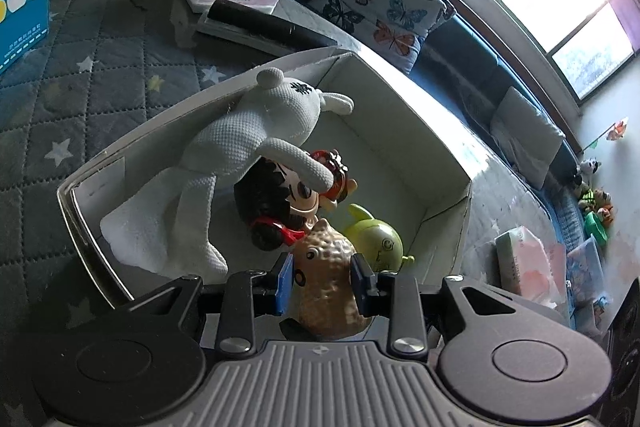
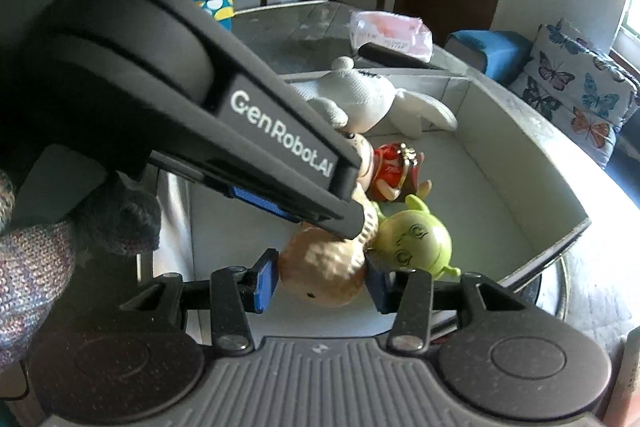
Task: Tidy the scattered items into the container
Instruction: 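Lift the peanut toy with the left gripper and carry it into the box, then open the left gripper to release the peanut toy in the box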
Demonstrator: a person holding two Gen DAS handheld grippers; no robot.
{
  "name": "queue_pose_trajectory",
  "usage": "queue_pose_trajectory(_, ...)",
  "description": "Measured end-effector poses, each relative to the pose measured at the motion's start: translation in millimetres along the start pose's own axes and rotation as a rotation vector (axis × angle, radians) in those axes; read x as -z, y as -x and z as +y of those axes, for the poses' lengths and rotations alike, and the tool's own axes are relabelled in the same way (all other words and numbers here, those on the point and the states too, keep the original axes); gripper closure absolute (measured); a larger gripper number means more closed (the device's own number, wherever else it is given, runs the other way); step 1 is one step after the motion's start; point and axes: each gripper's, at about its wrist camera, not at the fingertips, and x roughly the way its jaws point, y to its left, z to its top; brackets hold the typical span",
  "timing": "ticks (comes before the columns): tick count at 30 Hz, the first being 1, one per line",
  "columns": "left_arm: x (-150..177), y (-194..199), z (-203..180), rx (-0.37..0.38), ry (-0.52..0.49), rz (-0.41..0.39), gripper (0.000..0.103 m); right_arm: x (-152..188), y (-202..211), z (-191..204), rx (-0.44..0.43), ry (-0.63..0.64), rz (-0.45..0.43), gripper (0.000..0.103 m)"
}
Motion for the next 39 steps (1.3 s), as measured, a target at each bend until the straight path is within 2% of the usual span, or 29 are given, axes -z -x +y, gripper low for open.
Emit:
queue_pose_trajectory(14,1,-1,-2,-0.01,-0.017,0.0,0.069,1,3,-1,0.004,-0.006,-0.002,0.054)
queue_pose_trajectory(19,1,4,0,0.009,0.004,-0.007,0.069,1,8,-2,0.002,-0.023,-0.019,0.054)
queue_pose_trajectory(36,10,26,-8,0.029,0.004,-0.061,0.069,21,55,-10,-0.014,-0.134,-0.173,0.053)
queue_pose_trajectory(39,13,32,-13,0.037,-0.003,-0.073,0.069,25,66,-8,-0.004,-0.139,-0.21,0.044)
